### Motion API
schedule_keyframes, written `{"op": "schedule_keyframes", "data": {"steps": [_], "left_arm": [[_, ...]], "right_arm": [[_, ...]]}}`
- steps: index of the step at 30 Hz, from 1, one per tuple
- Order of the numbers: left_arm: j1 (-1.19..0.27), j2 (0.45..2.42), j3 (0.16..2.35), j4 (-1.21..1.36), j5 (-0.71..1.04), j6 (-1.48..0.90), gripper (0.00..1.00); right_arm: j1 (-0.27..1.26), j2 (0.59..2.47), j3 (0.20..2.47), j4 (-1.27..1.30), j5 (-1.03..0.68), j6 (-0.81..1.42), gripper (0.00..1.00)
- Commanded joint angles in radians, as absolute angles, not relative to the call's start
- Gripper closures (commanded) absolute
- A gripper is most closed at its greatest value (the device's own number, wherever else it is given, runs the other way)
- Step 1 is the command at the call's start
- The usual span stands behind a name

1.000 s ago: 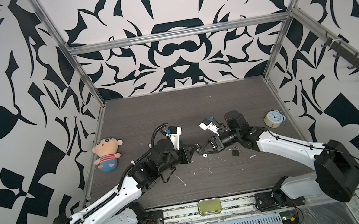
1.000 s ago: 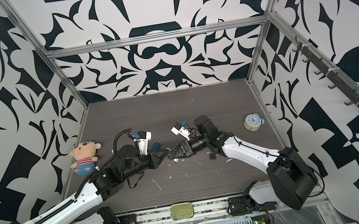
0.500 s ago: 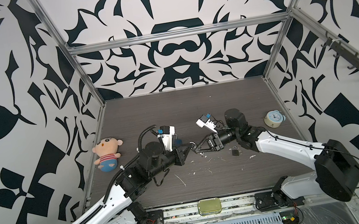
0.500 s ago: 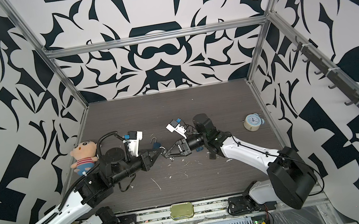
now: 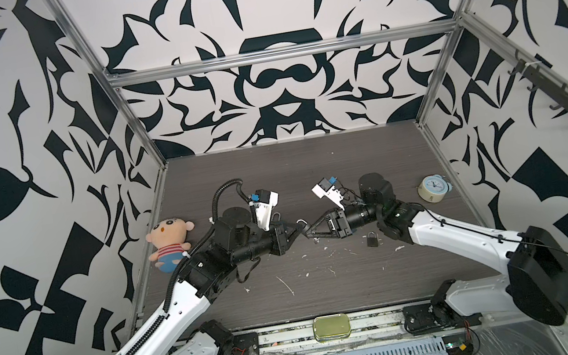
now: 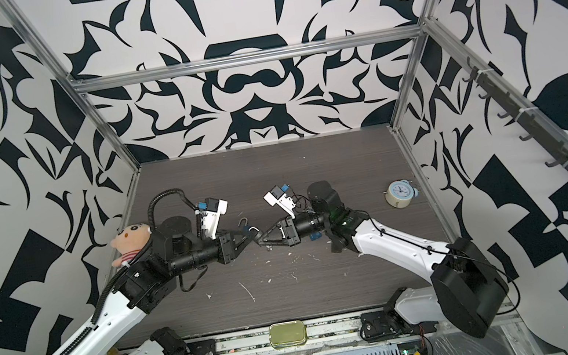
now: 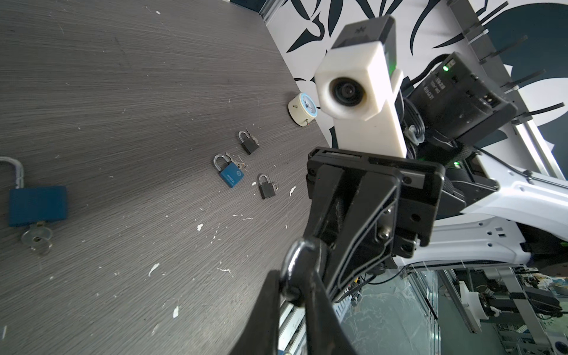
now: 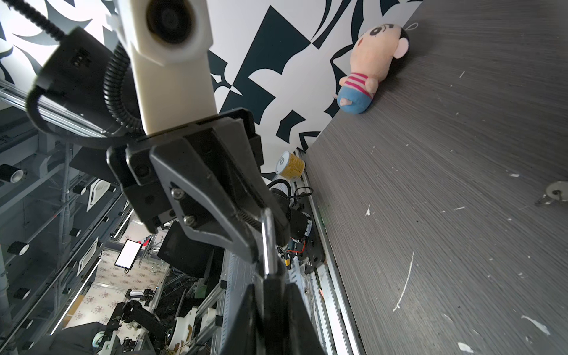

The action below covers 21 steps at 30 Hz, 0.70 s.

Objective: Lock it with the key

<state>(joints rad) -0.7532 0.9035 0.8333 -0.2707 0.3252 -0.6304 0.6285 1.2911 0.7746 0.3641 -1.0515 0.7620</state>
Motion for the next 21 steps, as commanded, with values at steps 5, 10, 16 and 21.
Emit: {"op": "schedule_keyframes", "data": {"steps": [5,10,16,21], "left_arm": [[-0.743,0.893,0.84,-0.272,0.424,-0.611,0.76],[-0.725,0.879,0.837,-0.256,0.42,-0.621,0.68],[-0.669,0.858,0.828,-0.243,0.411,-0.635,0.58],[-0.647,0.878,0.82,-0.195,0.441,-0.649,0.57]], "right_arm": [[0.633,1.287,0.785,0.446,-0.977,0.787,1.0],[0.637,1.292,0.777,0.467,-0.983,0.802,1.0],[0.644,1.294,0.767,0.502,-0.997,0.828,1.0],[0.657,1.296,0.773,0.511,-1.005,0.833,1.0]]}}
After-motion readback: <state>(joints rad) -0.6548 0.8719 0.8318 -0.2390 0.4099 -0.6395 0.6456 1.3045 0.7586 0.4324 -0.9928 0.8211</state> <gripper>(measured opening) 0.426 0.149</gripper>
